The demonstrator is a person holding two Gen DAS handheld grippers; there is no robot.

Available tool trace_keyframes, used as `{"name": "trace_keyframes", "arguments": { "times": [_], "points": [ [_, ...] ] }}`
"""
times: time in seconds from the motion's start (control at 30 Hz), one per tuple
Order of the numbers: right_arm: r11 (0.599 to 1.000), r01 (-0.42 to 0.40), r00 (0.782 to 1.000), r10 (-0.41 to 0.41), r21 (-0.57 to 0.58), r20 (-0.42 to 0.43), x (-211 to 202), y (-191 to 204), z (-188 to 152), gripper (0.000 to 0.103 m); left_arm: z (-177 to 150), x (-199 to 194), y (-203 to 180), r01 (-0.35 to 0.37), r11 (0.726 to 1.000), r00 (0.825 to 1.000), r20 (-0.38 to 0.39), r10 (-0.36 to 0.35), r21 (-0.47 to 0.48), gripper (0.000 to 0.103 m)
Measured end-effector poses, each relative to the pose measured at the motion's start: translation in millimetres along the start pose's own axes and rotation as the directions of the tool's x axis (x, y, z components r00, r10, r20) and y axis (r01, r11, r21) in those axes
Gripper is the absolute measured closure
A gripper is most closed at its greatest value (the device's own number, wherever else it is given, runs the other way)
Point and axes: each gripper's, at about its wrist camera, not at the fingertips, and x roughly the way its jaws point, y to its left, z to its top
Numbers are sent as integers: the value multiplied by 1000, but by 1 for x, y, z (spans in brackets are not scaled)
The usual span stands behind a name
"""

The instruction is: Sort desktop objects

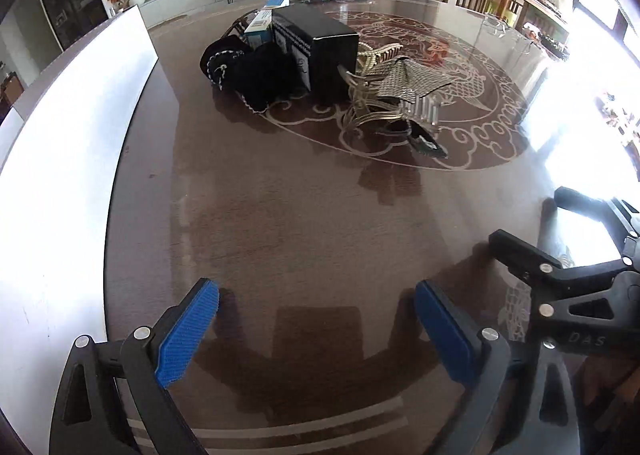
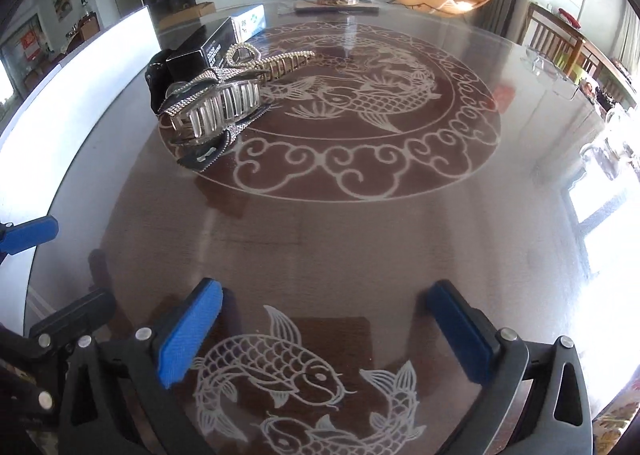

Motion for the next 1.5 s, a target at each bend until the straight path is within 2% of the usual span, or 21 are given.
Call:
{"name": "trace_keyframes", "arguments": {
  "times": [0.2,0.3,0.43,0.47,0.8,1.5],
  "points": [
    [999,-17,1000,18,-35,21,20,-2,33,0,33,9,27,-53,994,997,59,58,-93,0],
    [1000,-10,1000,11,-23,30,31,-5,53,0,53,15,37,-69,990,995,63,77,-124,0],
    [1000,-9,997,10,-18,73,35,-6,60,0,67,20,41,-65,991,992,103,77,-115,0],
    [1000,-7,996,9,-14,85,35,-6,59,0,67,20,42,-62,992,989,125,75,-110,0],
    [1000,-7,996,9,-13,94,35,-6,59,0,53,25,49,-70,989,985,146,90,-133,0],
    [1000,-8,996,9,-12,94,34,-7,60,0,56,28,49,-72,988,985,146,92,-135,0]
  ]
}}
